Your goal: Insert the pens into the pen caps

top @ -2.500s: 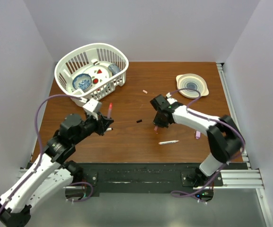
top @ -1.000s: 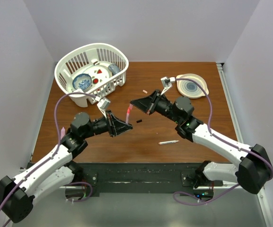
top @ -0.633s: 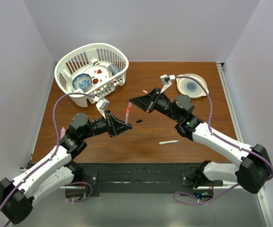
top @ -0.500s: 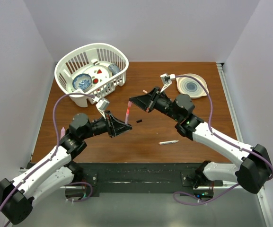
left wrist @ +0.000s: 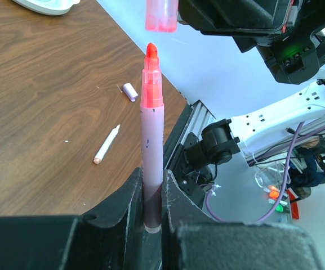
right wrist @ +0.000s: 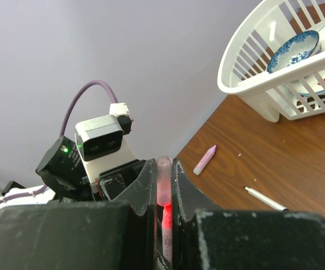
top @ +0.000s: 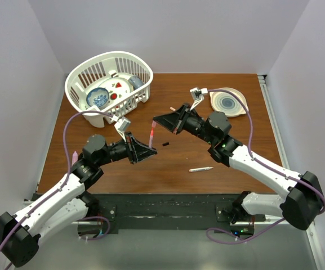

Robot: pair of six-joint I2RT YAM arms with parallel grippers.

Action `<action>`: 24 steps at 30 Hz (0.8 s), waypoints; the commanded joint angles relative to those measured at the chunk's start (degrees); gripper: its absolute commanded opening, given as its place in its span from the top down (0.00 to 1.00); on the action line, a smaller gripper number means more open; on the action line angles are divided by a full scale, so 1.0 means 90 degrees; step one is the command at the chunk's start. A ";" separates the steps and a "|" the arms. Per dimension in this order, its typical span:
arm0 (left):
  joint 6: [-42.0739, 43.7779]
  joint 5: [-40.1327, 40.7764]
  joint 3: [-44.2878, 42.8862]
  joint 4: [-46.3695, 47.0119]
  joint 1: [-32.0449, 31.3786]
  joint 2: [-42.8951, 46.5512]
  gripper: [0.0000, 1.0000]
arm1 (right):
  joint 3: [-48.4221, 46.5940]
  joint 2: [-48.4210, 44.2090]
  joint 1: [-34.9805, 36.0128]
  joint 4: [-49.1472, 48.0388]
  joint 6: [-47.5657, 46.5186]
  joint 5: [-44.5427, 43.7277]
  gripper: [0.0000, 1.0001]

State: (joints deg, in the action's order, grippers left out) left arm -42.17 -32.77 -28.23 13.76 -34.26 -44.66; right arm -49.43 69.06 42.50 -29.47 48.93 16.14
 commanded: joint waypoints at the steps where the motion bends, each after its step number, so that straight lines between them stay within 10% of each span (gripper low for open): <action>1: 0.0213 0.0048 -0.0018 0.0053 -0.0012 0.0090 1.00 | -0.0240 0.0120 0.0092 0.0081 -0.0212 0.0198 1.00; 24: 0.0477 0.0341 -0.0242 -0.0259 -0.0012 0.0070 1.00 | 0.0316 -0.0222 0.0356 0.0823 -0.0651 0.0550 1.00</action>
State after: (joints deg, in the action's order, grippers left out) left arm -39.70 -32.36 -28.23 9.02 -34.59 -44.23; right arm -47.62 68.69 44.34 -26.61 45.80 16.49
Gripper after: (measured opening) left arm 0.162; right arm 0.060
